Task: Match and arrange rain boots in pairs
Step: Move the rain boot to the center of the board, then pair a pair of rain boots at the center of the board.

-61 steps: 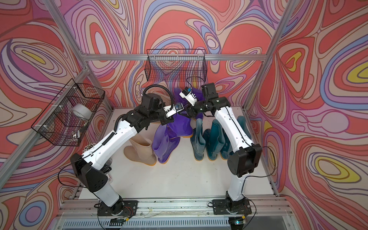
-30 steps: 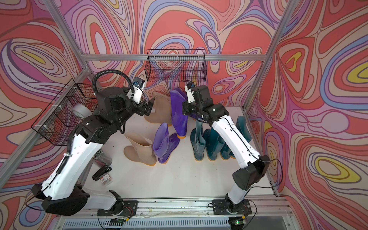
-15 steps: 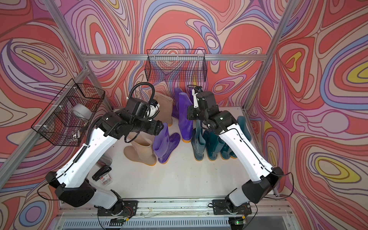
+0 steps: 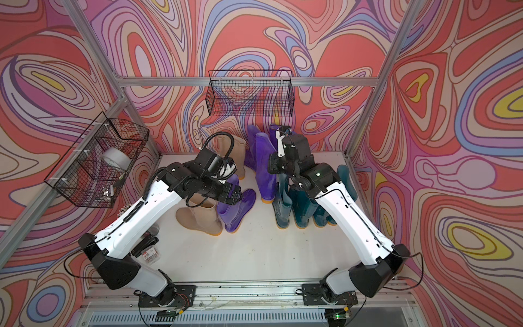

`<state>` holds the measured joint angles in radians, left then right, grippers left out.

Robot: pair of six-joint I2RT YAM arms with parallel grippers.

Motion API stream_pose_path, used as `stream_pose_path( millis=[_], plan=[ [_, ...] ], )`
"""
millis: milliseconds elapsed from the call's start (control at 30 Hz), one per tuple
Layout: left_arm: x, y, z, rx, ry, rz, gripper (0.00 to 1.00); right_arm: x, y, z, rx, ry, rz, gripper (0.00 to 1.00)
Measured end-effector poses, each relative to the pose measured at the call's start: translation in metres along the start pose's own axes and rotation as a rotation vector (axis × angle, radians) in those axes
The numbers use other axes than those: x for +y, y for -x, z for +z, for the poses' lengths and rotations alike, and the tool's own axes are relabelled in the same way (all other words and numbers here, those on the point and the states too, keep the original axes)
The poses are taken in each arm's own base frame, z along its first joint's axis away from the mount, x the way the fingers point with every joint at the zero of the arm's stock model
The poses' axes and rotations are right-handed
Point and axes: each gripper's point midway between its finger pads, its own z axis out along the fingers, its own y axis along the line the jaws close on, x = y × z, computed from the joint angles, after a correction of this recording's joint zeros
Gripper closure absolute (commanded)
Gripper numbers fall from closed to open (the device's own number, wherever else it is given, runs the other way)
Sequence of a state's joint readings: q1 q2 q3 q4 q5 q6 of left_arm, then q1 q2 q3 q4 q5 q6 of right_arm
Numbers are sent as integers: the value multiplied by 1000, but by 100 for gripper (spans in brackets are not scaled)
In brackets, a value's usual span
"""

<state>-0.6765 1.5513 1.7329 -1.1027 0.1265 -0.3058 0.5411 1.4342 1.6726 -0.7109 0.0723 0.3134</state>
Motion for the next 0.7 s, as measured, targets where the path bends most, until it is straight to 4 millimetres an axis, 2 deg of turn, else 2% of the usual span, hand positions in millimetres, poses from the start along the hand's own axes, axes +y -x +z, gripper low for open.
stream_pose_path(
  millis=[67, 200, 433, 600, 700],
  plan=[
    [-4, -1, 7, 15, -3, -1, 44, 2, -5, 2, 12, 3, 7, 100],
    [-3, 2, 17, 14, 15, -16, 100, 11, -9, 3, 20, 17, 13, 100],
    [5, 12, 17, -59, 52, -94, 100, 23, -13, 1, 16, 14, 10, 100],
    [18, 5, 2, -136, 90, -192, 100, 20, -14, 4, 12, -12, 17, 100],
    [21, 8, -6, -172, 100, -234, 100, 18, -18, 9, 19, -21, 27, 100]
  ],
)
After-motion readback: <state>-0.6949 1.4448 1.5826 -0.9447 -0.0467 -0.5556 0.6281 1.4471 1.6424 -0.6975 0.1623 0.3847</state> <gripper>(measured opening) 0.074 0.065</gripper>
